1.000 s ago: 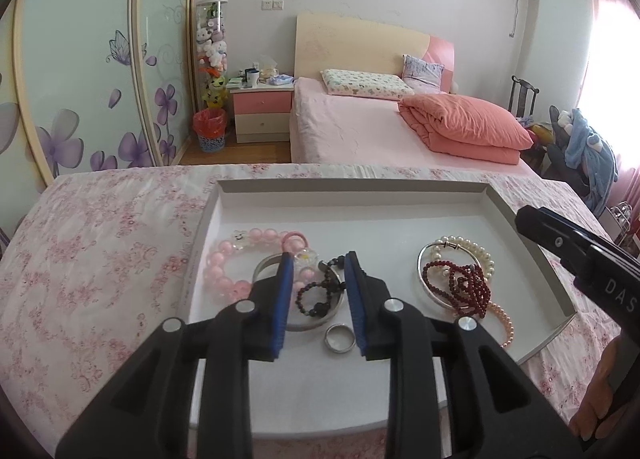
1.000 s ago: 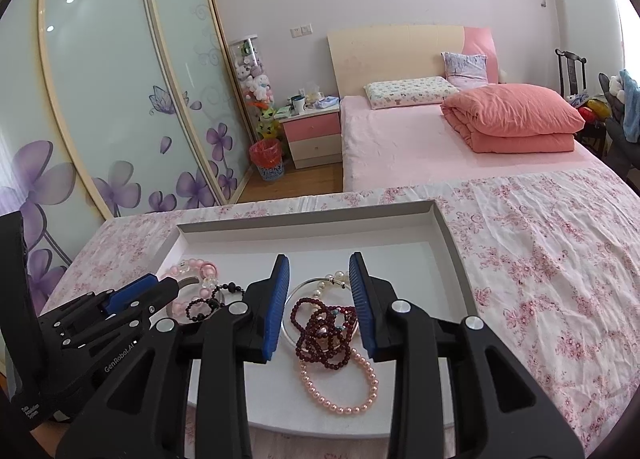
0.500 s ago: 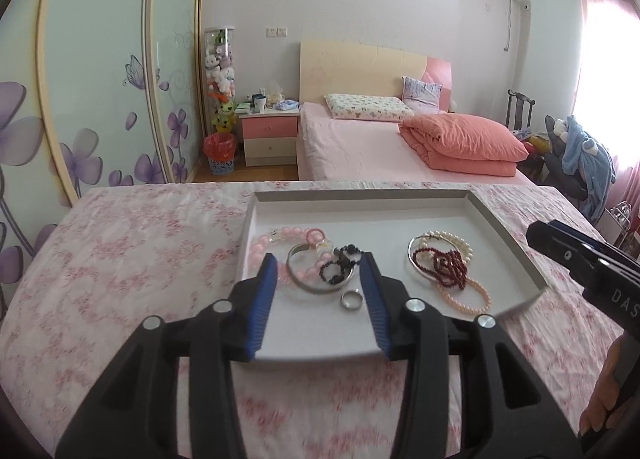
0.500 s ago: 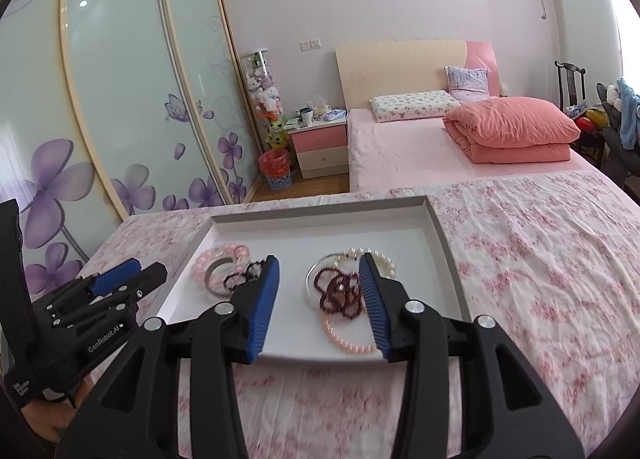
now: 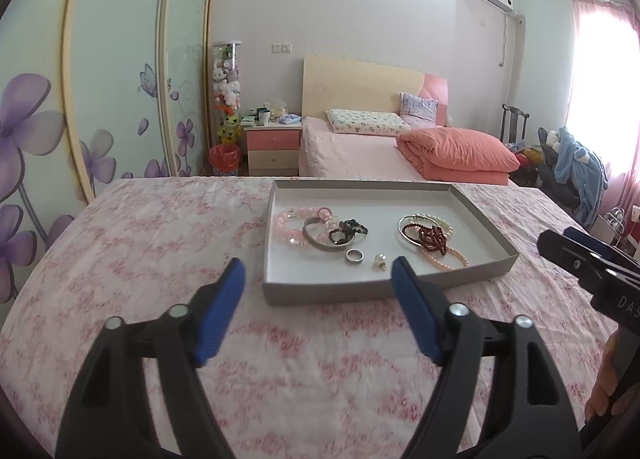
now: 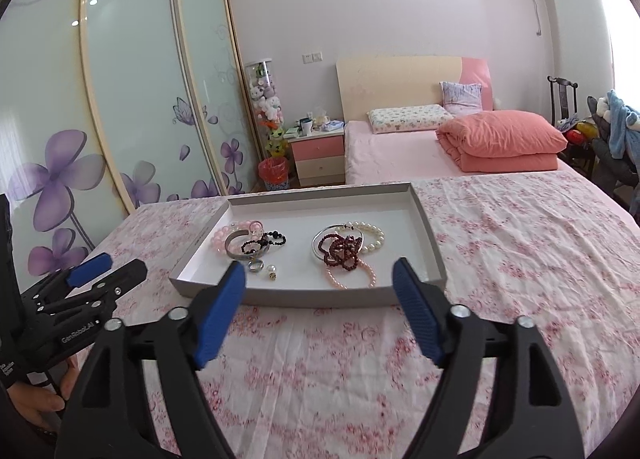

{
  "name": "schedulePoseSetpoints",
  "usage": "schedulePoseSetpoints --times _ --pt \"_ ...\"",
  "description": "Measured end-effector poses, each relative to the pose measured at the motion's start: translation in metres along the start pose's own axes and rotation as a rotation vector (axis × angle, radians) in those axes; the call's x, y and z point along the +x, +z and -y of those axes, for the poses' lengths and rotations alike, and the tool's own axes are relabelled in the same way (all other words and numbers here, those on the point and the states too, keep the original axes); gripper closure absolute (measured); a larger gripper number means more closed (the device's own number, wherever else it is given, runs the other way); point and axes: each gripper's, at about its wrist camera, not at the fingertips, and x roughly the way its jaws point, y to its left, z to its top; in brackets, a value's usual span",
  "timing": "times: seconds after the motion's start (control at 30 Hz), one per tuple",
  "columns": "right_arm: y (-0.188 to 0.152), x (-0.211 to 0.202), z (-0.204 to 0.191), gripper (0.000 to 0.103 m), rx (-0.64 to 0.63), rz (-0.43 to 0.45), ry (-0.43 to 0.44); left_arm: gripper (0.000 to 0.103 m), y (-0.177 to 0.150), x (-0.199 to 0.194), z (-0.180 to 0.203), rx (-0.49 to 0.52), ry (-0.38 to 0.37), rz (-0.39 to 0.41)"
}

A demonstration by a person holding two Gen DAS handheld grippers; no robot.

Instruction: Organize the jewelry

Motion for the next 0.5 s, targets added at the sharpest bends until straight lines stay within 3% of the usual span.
schedulePoseSetpoints --times 0.1,0.23,0.5 --pt "-0.004 -0.008 -0.003 0.01 -0.02 0.018 -0.013 0.017 -0.006 -0.011 -0.005 -0.017 0.02 0.024" --pt "-0.009 -0.015 -0.005 0.004 -0.02 0.028 -0.012 0.006 -0.01 -0.022 -0.007 -0.015 0.045 0.053" --pt "-0.018 -0.018 -0.003 0.002 -0.006 0.017 -0.034 0.004 -0.02 -0.039 -0.004 0.003 0.075 0.091"
